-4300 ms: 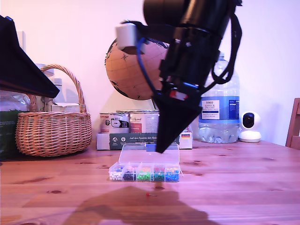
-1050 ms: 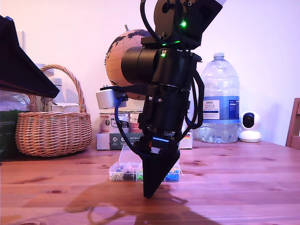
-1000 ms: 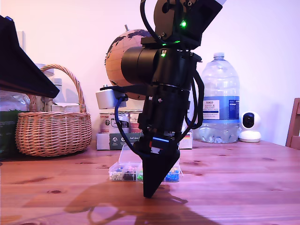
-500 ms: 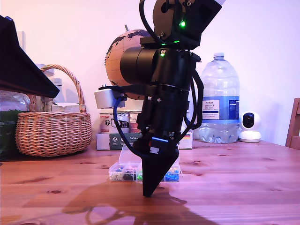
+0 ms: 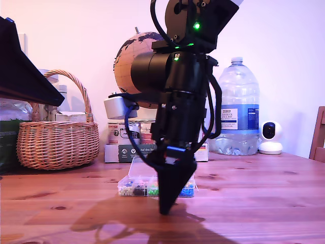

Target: Sort the loose pins on the table into their correct compartments

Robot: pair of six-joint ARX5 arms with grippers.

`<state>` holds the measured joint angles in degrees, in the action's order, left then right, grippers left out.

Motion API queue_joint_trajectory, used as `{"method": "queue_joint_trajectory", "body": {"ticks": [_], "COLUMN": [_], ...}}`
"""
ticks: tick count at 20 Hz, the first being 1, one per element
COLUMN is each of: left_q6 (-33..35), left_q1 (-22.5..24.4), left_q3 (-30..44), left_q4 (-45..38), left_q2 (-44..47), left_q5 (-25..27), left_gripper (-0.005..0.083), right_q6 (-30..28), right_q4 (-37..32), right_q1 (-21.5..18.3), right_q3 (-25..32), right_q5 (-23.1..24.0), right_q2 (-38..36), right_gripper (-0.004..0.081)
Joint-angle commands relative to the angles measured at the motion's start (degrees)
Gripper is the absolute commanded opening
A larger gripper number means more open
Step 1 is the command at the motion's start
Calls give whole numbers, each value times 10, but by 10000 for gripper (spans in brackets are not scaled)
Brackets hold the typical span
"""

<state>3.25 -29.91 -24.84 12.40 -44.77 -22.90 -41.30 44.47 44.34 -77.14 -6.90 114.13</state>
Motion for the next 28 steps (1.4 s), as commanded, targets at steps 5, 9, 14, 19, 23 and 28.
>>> {"method": "queue_joint_trajectory", "body": {"ticks": [5,9,14,19,23,28], "left_q6": [-2,-2,-2,-2,-2,-2], "left_q1": [-1,-1,-1,-1,-1,-1], "left_q3": [10,10,10,10,10,10], "left_q4": [-4,-4,-4,-3,-3,-3], "left_q2": [-3,-3,-3,-3,-3,-3], "left_q5": [-2,-3,-3,-3,-3,-3], "left_gripper": [-24,-24,-24,-24,-24,-24], "right_q6": [66,113,116,203,267,296], "right_q4": [36,52,81,56,-8,-23], "right_q1": [2,-6,-25,-58,-66,-66], "right_q3": [-39,-76,-117,-127,-127,-127], "right_q5": [-7,-37,-46,-43,-27,8], "right_q2": [27,27,27,27,27,43], "right_gripper": [-12,-12,-12,-13,-13,-13]}}
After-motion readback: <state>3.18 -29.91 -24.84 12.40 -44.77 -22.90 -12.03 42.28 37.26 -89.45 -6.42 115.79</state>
